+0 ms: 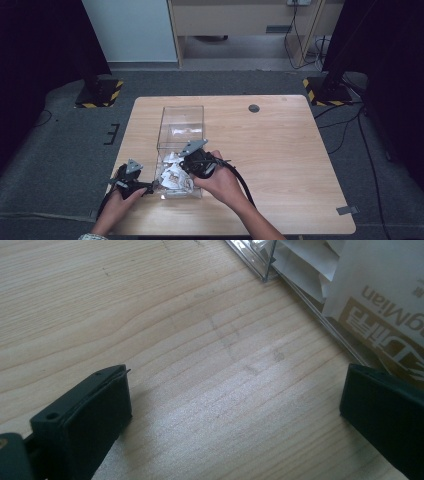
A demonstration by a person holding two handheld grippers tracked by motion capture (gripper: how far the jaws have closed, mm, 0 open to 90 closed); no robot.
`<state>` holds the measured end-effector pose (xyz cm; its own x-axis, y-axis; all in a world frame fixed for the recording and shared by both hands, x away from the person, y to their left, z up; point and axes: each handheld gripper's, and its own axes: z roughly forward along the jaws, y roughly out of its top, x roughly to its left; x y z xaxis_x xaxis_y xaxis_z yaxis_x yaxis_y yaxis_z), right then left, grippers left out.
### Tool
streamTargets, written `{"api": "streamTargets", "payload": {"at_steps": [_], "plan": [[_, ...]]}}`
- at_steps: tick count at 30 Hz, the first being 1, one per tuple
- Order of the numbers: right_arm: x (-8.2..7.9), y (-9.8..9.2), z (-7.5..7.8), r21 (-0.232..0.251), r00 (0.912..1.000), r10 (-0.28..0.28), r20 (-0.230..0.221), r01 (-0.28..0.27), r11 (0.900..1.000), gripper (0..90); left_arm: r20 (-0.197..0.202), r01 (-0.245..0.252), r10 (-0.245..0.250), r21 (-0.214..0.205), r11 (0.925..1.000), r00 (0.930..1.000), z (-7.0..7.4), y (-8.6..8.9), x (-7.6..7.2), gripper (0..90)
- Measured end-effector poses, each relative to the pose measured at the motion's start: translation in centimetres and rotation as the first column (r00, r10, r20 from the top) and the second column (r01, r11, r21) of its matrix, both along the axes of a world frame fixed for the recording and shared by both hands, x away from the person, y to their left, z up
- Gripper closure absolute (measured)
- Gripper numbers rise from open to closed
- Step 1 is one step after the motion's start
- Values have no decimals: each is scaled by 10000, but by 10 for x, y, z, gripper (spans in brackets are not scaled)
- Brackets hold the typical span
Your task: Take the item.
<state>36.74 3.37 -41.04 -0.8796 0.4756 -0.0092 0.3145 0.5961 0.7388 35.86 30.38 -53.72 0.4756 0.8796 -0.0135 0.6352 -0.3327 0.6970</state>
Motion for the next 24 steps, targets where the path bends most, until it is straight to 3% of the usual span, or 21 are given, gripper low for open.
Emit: {"api": "streamTargets", "payload": {"at_steps": [12, 24], "plan": [[3, -6, 14, 91, 9996, -200, 176, 198, 9998, 897, 31, -37, 37, 91, 10000, 10000, 0, 0, 0, 0], [5, -13, 19, 153, 9990, -345, 288, 340, 9993, 897, 29, -28, 28, 84, 10000, 10000, 0, 0, 0, 0]]}}
